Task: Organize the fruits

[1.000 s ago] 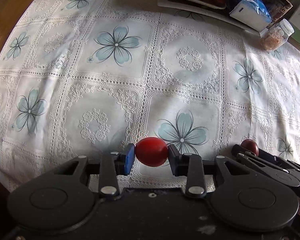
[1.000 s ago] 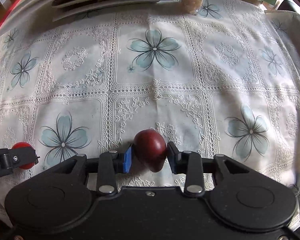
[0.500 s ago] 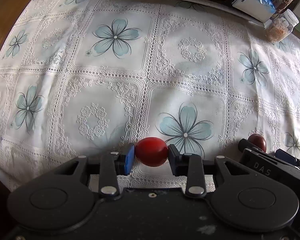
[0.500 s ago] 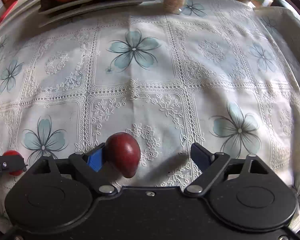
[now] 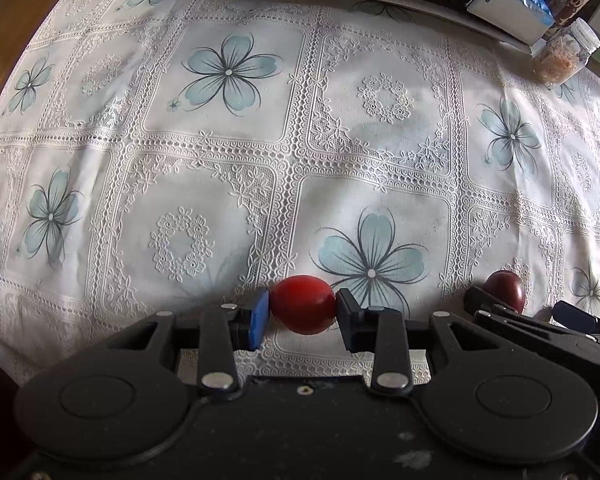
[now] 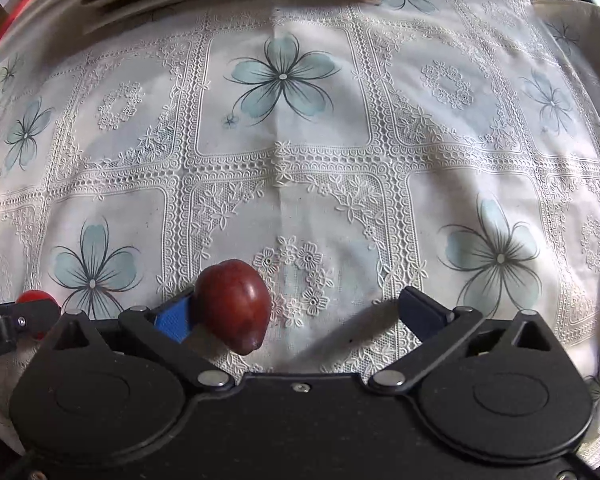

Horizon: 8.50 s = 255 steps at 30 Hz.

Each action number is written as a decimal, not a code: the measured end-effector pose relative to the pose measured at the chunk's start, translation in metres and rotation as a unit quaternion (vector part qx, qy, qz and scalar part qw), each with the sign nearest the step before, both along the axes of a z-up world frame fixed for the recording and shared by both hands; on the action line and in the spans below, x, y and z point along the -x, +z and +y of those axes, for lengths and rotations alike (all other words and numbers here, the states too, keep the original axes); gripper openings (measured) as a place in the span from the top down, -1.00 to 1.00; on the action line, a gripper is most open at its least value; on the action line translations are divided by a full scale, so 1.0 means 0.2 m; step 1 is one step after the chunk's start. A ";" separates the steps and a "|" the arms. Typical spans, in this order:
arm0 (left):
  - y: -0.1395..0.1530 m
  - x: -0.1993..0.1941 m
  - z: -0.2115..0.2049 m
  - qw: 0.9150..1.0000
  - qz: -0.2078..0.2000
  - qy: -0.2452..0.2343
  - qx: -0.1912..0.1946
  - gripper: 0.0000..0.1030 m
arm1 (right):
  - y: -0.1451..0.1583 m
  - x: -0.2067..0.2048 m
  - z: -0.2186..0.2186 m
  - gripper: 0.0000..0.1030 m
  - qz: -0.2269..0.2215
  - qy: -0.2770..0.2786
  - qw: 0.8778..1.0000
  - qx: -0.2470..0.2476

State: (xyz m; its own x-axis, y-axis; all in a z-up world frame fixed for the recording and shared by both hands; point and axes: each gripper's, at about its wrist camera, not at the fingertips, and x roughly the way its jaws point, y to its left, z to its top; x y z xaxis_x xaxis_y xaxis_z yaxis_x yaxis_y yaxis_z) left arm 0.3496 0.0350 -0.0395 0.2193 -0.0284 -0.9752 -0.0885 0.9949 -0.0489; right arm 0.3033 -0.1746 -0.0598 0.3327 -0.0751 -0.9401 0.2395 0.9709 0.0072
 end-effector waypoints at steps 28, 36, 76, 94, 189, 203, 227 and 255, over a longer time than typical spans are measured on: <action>-0.07 0.01 -0.07 1.000 0.000 -0.020 -0.005 0.08 | 0.00 -0.05 0.00 -0.98 0.020 0.006 1.000 -0.003; -0.06 0.03 -0.05 1.000 -0.013 0.004 0.001 0.07 | 0.04 -0.07 0.00 -0.65 0.019 0.006 1.000 -0.005; -0.03 0.01 -0.02 1.000 -0.016 -0.006 -0.006 0.35 | 0.08 -0.05 -0.04 0.20 0.024 0.014 0.997 -0.069; 0.30 0.44 -0.06 0.992 -0.127 -0.019 -0.013 0.35 | 0.36 0.30 0.03 0.19 -0.070 0.043 0.995 -0.053; 0.13 1.75 -0.13 0.963 -0.267 -0.036 -0.029 -0.21 | 0.15 1.55 0.19 -0.51 -0.216 0.071 0.973 -0.040; 0.08 1.68 -0.06 0.975 -0.222 -0.009 0.029 -0.27 | 0.16 1.56 0.18 -0.53 -0.237 0.056 0.970 -0.021; 0.07 1.72 -0.17 0.956 -0.279 -0.030 -0.082 -0.64 | 0.17 1.58 0.10 -0.85 -0.256 0.021 0.966 -0.033; 0.04 1.71 -0.18 0.961 -0.264 -0.028 -0.072 -0.64 | 0.17 1.58 0.11 -0.86 -0.256 0.026 0.966 -0.026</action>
State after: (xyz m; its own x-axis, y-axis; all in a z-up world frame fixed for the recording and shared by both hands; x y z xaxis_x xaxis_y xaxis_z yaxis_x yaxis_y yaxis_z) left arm 0.0075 -0.0001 -0.0306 0.6869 0.0730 -0.7231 -0.0359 0.9971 0.0665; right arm -0.0120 -0.1527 -0.0262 0.7576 -0.0021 -0.6527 0.1422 0.9765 0.1619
